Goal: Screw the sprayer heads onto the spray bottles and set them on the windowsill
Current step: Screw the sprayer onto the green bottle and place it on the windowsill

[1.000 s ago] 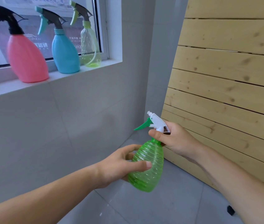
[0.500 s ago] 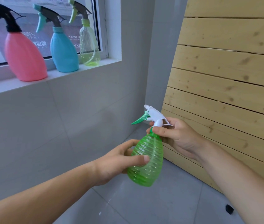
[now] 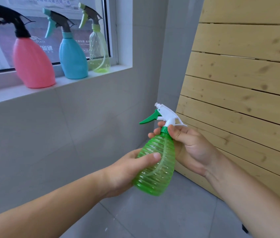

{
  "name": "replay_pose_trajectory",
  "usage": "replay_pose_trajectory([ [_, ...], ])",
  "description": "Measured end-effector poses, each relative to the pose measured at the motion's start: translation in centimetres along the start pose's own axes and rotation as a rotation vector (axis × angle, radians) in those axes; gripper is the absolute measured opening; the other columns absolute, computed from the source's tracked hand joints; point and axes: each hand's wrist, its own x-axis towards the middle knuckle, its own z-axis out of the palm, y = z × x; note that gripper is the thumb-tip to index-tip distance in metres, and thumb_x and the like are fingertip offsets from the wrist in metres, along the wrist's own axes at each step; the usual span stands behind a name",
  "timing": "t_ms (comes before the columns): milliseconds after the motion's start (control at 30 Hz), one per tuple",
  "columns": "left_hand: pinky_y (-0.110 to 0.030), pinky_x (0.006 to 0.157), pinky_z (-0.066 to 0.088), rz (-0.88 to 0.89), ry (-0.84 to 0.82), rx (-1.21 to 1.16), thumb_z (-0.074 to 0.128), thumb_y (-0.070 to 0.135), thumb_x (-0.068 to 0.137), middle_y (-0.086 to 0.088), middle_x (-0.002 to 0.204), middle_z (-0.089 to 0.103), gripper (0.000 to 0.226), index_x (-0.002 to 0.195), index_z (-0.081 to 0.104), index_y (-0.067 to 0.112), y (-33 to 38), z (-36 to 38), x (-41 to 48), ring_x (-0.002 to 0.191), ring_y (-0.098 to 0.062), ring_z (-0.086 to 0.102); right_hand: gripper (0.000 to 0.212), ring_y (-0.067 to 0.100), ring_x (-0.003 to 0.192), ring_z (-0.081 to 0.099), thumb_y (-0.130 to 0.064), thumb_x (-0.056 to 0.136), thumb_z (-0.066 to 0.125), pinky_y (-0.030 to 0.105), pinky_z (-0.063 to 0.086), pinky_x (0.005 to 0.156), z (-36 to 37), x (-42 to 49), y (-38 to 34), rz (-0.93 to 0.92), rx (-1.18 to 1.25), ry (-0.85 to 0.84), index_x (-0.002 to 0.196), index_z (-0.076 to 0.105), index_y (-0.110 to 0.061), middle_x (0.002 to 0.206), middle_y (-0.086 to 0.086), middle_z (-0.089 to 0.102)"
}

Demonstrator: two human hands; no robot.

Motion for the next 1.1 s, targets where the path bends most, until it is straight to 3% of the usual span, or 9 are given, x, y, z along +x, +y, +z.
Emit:
replay_pose_trajectory([
  [133, -0.028, 0.075, 0.058, 0.05, 0.114, 0.133, 0.076, 0.044, 0.069, 0.0, 0.093, 0.076, 0.053, 0.113, 0.069, 0.016, 0.2, -0.2, -0.1, 0.085, -0.016, 0.073, 0.026, 0.03, 0.09, 0.065, -0.018, 0.087, 0.057, 0.043, 0.057, 0.085, 0.3, 0.4, 0.9, -0.047, -0.054, 0.076, 0.104, 0.064, 0.001, 0.091, 0.016, 0.07],
  [300, -0.025, 0.074, 0.058, 0.045, 0.195, 0.241, 0.077, 0.036, 0.076, 0.003, 0.094, 0.075, 0.054, 0.122, 0.064, 0.012, 0.4, -0.4, -0.2, 0.084, -0.011, 0.073, 0.03, 0.031, 0.094, 0.063, -0.018, 0.085, 0.059, 0.047, 0.051, 0.094, -0.1, 1.0, 1.7, -0.025, -0.049, 0.099, 0.108, 0.063, 0.001, 0.096, 0.02, 0.067],
  [467, -0.04, 0.093, 0.054, 0.014, 0.085, 0.223, 0.074, 0.049, 0.078, -0.003, 0.107, 0.072, 0.064, 0.129, 0.062, 0.012, 1.1, -1.5, -1.0, 0.1, -0.02, 0.07, 0.04, 0.035, 0.115, 0.062, -0.022, 0.089, 0.064, 0.053, 0.048, 0.101, -0.1, 1.2, 1.7, 0.022, 0.017, 0.092, 0.119, 0.057, 0.003, 0.129, 0.027, 0.062],
  [567, -0.044, 0.095, 0.053, 0.053, 0.114, 0.216, 0.074, 0.051, 0.077, -0.006, 0.113, 0.072, 0.068, 0.132, 0.06, 0.015, 1.5, -2.5, -1.6, 0.104, -0.021, 0.07, 0.045, 0.034, 0.11, 0.065, -0.031, 0.085, 0.067, 0.049, 0.05, 0.099, 0.9, 1.1, 1.8, -0.007, -0.128, 0.062, 0.114, 0.061, 0.003, 0.124, 0.027, 0.066],
  [700, -0.042, 0.095, 0.054, 0.104, 0.262, 0.113, 0.07, 0.056, 0.076, -0.015, 0.127, 0.071, 0.069, 0.131, 0.061, 0.016, 2.9, -3.8, -3.5, 0.108, -0.024, 0.071, 0.041, 0.029, 0.106, 0.068, -0.027, 0.085, 0.062, 0.038, 0.051, 0.092, 3.8, 0.9, 2.0, -0.081, -0.321, 0.049, 0.119, 0.067, -0.006, 0.115, 0.016, 0.074],
  [800, -0.05, 0.107, 0.048, 0.148, 0.361, 0.042, 0.066, 0.054, 0.077, -0.02, 0.134, 0.065, 0.069, 0.132, 0.059, 0.013, 3.8, -5.0, -5.5, 0.123, -0.036, 0.065, 0.043, 0.022, 0.109, 0.07, -0.027, 0.084, 0.064, 0.034, 0.054, 0.094, 6.7, 1.0, 2.8, -0.105, -0.453, -0.004, 0.126, 0.063, -0.018, 0.115, 0.006, 0.075],
  [900, -0.057, 0.112, 0.043, 0.236, 0.499, 0.047, 0.062, 0.047, 0.082, -0.02, 0.13, 0.067, 0.052, 0.124, 0.064, 0.017, 4.7, -6.8, -8.0, 0.124, -0.037, 0.063, 0.051, 0.017, 0.108, 0.071, -0.03, 0.082, 0.064, 0.032, 0.056, 0.092, 10.2, 1.9, 3.5, -0.111, -0.535, -0.09, 0.132, 0.056, -0.027, 0.116, 0.001, 0.075],
  [1033, -0.049, 0.104, 0.048, 0.378, 0.643, 0.093, 0.058, 0.042, 0.085, -0.012, 0.118, 0.073, 0.038, 0.118, 0.065, 0.024, 7.4, -9.5, -11.9, 0.112, -0.027, 0.069, 0.066, 0.018, 0.106, 0.072, -0.039, 0.081, 0.069, 0.038, 0.057, 0.093, 15.5, 5.6, 3.5, -0.145, -0.657, -0.141, 0.142, 0.045, -0.029, 0.126, 0.01, 0.066],
  [1100, -0.041, 0.097, 0.049, 0.454, 0.702, 0.095, 0.056, 0.038, 0.087, -0.005, 0.112, 0.075, 0.038, 0.122, 0.063, 0.023, 9.4, -11.1, -13.5, 0.107, -0.021, 0.069, 0.062, 0.019, 0.103, 0.072, -0.042, 0.083, 0.071, 0.044, 0.056, 0.095, 18.4, 7.9, 3.3, -0.192, -0.714, -0.136, 0.139, 0.047, -0.032, 0.123, 0.011, 0.062],
])
